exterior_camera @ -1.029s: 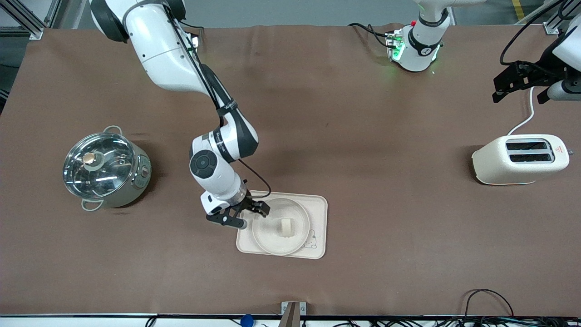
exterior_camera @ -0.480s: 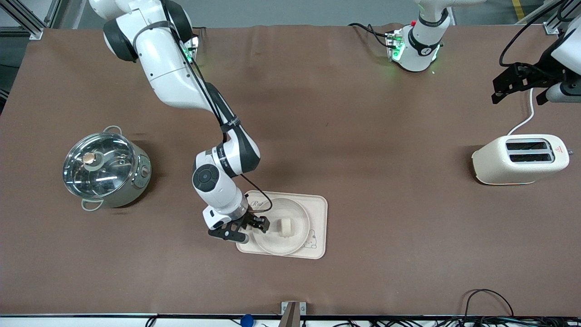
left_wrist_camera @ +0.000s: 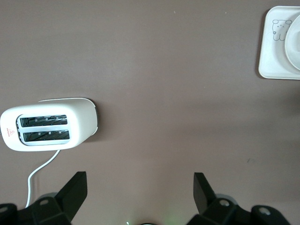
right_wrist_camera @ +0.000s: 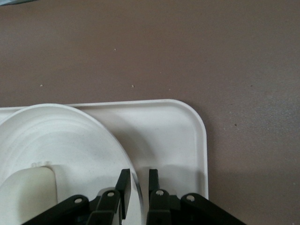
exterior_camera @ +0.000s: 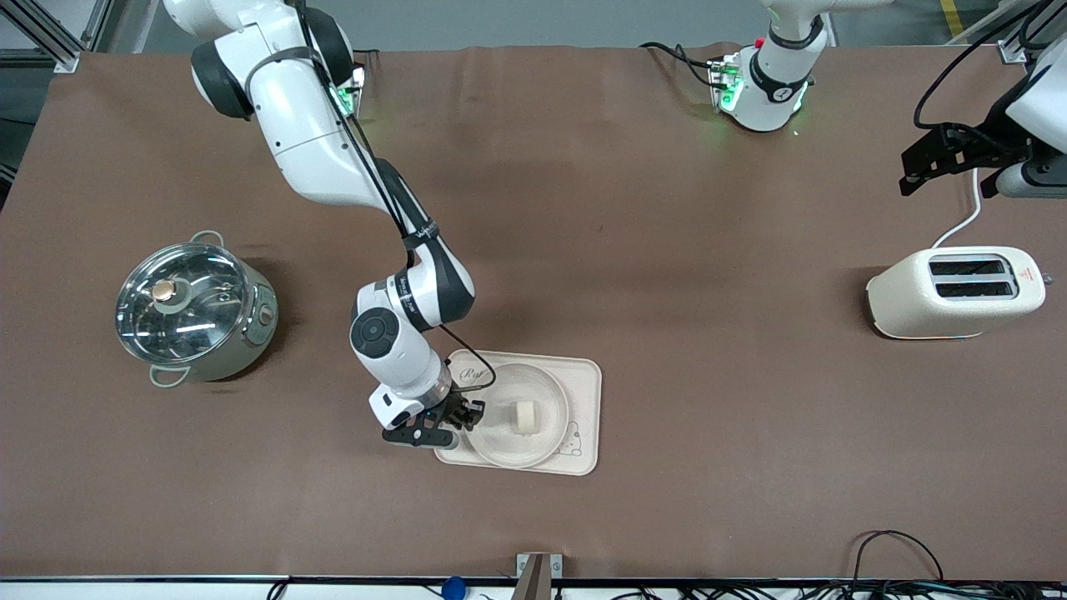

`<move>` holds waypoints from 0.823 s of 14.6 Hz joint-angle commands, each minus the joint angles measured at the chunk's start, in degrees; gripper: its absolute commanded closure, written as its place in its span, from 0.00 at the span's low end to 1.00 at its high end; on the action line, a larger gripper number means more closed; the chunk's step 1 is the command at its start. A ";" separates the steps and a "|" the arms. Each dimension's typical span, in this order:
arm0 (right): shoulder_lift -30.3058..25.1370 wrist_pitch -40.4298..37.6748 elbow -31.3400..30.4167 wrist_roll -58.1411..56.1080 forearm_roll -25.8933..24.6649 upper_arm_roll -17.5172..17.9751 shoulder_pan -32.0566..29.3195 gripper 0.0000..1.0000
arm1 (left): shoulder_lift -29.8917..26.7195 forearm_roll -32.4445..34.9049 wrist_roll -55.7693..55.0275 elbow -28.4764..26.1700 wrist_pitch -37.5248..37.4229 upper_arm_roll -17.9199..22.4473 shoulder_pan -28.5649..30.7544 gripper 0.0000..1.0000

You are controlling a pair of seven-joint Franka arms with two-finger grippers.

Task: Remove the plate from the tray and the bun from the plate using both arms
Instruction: 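Lower the right gripper and grasp the plate rim, then drag the plate off the tray with the right gripper while the left gripper approaches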

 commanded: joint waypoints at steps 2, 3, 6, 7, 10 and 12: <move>0.28 1.21 0.36 -1.35 -1.03 0.40 -0.22 0.98 | 0.65 -0.42 0.76 1.42 -1.22 0.01 0.21 0.00; -0.24 1.21 0.36 -1.78 -0.94 0.40 -0.05 0.99 | 0.65 -0.42 0.76 1.42 -1.22 0.01 0.21 0.00; -2.44 1.12 -0.51 -2.49 -0.94 0.40 0.92 1.00 | 0.73 -0.33 0.76 1.42 -1.22 0.01 0.21 0.00; -4.53 1.03 -1.91 -3.36 -0.86 0.40 0.83 1.00 | 0.65 -0.33 0.67 1.42 -1.22 0.01 0.21 0.00; -9.02 0.77 -6.22 -3.81 -0.16 0.83 0.39 1.00 | 0.65 -0.33 0.67 1.42 -1.22 0.10 0.21 0.00; -11.74 1.12 -9.91 -3.81 0.02 2.14 0.66 1.00 | 0.73 -0.24 0.50 1.42 -1.22 0.01 0.21 0.00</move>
